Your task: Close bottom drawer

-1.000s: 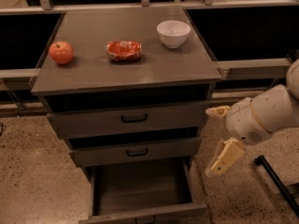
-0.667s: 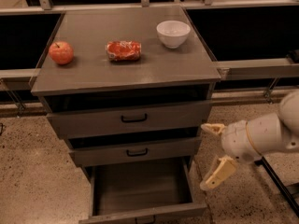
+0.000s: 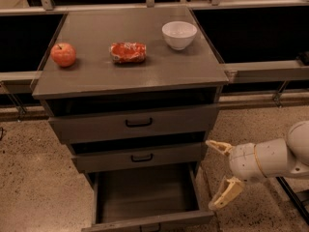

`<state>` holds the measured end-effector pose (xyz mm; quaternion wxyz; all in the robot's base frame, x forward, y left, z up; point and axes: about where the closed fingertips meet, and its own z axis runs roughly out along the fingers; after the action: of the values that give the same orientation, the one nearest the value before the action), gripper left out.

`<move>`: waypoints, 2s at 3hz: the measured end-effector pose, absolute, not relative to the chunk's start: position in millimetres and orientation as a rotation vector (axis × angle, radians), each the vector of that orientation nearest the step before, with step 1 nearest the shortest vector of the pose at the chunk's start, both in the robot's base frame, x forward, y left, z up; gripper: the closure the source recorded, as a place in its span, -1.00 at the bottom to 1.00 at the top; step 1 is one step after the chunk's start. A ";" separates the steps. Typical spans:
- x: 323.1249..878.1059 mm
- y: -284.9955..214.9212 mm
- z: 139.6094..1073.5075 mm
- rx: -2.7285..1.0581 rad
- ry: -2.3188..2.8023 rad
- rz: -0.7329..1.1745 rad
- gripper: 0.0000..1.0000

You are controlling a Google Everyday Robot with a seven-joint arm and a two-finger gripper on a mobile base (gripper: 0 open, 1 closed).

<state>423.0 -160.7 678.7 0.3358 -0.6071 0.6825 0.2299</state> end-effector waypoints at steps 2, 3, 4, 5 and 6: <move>427.2 -162.4 668.1 -1.575 1.812 0.602 -1.00; 426.1 -168.2 624.4 -1.600 1.808 0.577 -1.00; 410.8 -179.5 557.6 -1.593 1.796 0.604 -1.00; 411.4 -178.8 555.9 -1.602 1.802 0.599 -1.00; 413.0 -177.2 551.8 -1.623 1.817 0.587 -1.00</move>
Offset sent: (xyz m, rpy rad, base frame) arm 0.0098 -0.0078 -0.0252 -0.0240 0.0418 -0.0373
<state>413.0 -177.2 551.8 0.3124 -0.6153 0.6887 0.2225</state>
